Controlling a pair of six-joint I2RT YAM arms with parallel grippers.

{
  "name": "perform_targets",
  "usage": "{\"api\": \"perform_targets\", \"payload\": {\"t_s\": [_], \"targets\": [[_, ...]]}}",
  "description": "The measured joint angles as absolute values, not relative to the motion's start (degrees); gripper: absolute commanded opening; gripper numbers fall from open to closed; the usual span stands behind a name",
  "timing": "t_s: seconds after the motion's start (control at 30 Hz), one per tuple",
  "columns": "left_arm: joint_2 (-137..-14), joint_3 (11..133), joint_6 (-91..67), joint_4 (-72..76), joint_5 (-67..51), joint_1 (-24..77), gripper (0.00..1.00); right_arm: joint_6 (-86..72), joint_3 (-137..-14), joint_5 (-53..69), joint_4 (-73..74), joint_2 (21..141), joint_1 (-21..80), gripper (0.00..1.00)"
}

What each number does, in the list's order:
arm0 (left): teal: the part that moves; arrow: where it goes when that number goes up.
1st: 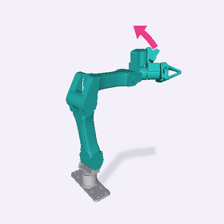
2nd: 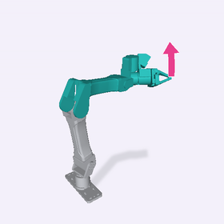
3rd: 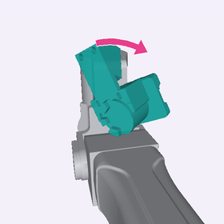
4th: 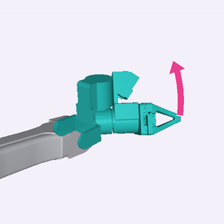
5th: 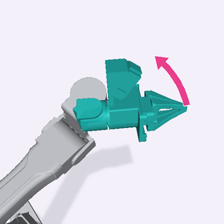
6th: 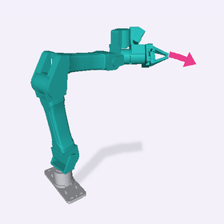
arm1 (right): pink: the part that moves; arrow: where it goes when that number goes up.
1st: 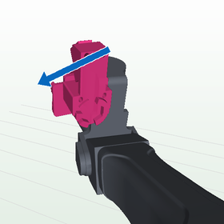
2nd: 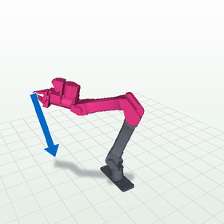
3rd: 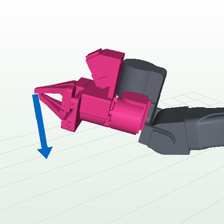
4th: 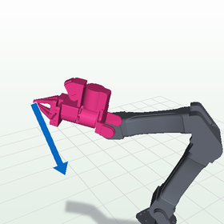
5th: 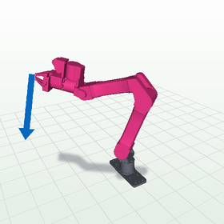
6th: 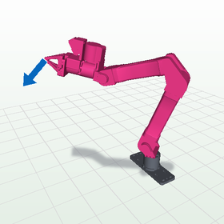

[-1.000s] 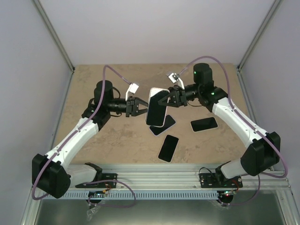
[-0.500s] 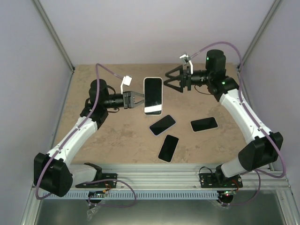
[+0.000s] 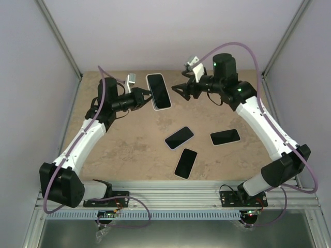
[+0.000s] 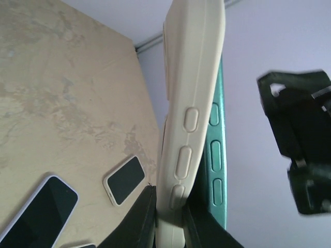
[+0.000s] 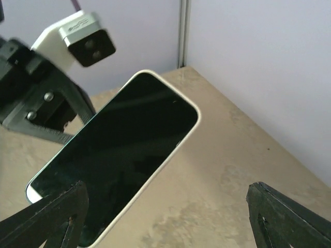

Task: Take the phone out of the phone case
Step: Remove the phone case from the phone.

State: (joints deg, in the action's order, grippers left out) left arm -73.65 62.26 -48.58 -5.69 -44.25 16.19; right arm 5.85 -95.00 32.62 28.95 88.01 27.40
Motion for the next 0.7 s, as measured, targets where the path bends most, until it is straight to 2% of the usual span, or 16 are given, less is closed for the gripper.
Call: {"api": "perform_targets", "payload": {"t_s": [0.43, 0.57, 0.7], "targets": [[-76.8, 59.2, -61.3, -5.9, -41.1, 10.6, 0.0, 18.6, -86.1, 5.6, 23.5, 85.9, 43.8, 0.88], [-77.1, 58.5, -63.9, -5.8, -41.0, 10.2, 0.0, 19.7, -85.2, -0.5, 21.4, 86.6, 47.8, 0.84], [-77.2, 58.4, -65.1, -5.1, -41.1, 10.1, 0.0, 20.8, -85.1, -4.4, 19.2, 87.7, 50.4, 0.75]]}}
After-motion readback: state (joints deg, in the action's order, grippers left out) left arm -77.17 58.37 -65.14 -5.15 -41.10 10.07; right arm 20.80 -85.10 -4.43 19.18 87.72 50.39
